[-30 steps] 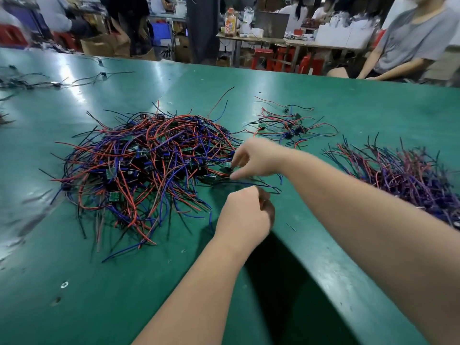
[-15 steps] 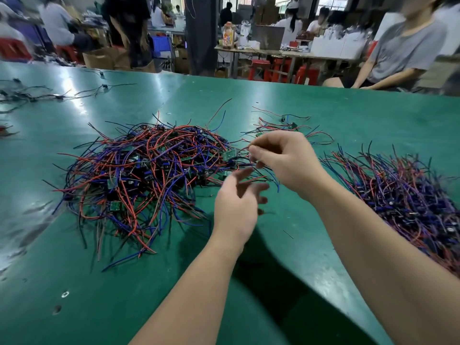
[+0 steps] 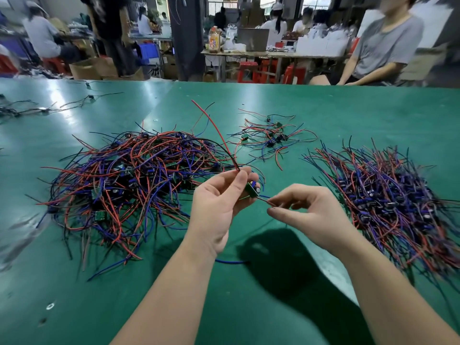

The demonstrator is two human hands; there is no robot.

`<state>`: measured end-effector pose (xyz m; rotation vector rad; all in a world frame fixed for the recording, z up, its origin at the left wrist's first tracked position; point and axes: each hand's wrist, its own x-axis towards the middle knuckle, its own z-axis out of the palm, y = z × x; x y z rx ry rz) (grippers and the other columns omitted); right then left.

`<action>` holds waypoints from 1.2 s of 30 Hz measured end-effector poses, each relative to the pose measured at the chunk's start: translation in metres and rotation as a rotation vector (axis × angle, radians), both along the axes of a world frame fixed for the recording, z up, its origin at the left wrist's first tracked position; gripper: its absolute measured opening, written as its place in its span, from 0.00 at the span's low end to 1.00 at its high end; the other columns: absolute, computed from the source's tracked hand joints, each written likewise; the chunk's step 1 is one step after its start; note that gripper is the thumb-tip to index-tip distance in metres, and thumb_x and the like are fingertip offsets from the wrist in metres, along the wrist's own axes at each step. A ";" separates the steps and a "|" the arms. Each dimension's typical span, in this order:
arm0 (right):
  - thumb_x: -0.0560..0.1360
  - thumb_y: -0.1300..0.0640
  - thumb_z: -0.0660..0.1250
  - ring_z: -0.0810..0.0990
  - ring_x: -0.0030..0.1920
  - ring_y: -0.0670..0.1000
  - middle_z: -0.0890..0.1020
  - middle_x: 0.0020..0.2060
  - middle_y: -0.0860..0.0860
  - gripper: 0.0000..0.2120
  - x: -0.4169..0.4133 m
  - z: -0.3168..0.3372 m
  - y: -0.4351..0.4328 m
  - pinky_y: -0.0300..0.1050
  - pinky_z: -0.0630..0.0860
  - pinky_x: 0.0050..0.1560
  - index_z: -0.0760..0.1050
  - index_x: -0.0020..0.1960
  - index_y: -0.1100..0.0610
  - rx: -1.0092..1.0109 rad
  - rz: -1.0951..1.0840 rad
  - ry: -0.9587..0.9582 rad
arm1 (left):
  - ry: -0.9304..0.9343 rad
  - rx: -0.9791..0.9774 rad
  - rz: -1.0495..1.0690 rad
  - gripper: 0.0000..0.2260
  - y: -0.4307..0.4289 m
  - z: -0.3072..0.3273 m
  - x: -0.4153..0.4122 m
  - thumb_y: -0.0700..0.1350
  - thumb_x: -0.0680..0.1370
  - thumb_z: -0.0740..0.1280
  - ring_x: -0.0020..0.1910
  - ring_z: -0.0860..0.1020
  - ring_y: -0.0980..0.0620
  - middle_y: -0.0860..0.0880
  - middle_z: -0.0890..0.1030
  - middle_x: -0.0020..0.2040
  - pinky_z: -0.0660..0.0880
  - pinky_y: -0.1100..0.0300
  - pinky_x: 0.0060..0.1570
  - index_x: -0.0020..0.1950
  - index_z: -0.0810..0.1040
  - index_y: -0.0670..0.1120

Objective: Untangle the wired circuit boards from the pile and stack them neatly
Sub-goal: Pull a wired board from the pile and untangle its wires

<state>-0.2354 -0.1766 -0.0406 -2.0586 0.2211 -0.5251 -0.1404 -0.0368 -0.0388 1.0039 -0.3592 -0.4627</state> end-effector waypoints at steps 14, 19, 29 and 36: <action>0.65 0.54 0.74 0.76 0.32 0.42 0.82 0.32 0.49 0.11 0.006 -0.004 0.013 0.32 0.71 0.38 0.85 0.47 0.52 0.772 0.285 -0.104 | 0.244 0.194 -0.427 0.09 -0.005 -0.003 -0.012 0.51 0.64 0.72 0.23 0.74 0.60 0.48 0.75 0.32 0.70 0.69 0.20 0.33 0.82 0.45; 0.62 0.55 0.72 0.80 0.30 0.48 0.83 0.32 0.54 0.08 0.010 -0.005 0.010 0.37 0.76 0.34 0.84 0.37 0.58 0.749 0.091 -0.145 | 0.210 0.322 -0.391 0.21 -0.006 -0.003 -0.013 0.57 0.61 0.72 0.27 0.79 0.56 0.46 0.83 0.36 0.76 0.66 0.25 0.45 0.81 0.44; 0.70 0.66 0.72 0.74 0.25 0.45 0.81 0.27 0.52 0.04 0.012 -0.008 -0.001 0.33 0.70 0.27 0.80 0.39 0.60 0.578 -0.230 -0.091 | -0.053 0.486 -0.323 0.08 -0.008 -0.010 -0.016 0.42 0.75 0.70 0.28 0.80 0.53 0.45 0.82 0.31 0.76 0.64 0.28 0.38 0.80 0.39; 0.73 0.67 0.68 0.79 0.25 0.45 0.82 0.27 0.53 0.03 0.003 0.009 -0.040 0.34 0.73 0.26 0.76 0.41 0.62 0.918 -0.384 -0.234 | -0.199 0.456 -0.429 0.07 -0.006 -0.007 -0.023 0.39 0.76 0.68 0.26 0.79 0.52 0.46 0.81 0.29 0.77 0.62 0.29 0.40 0.80 0.36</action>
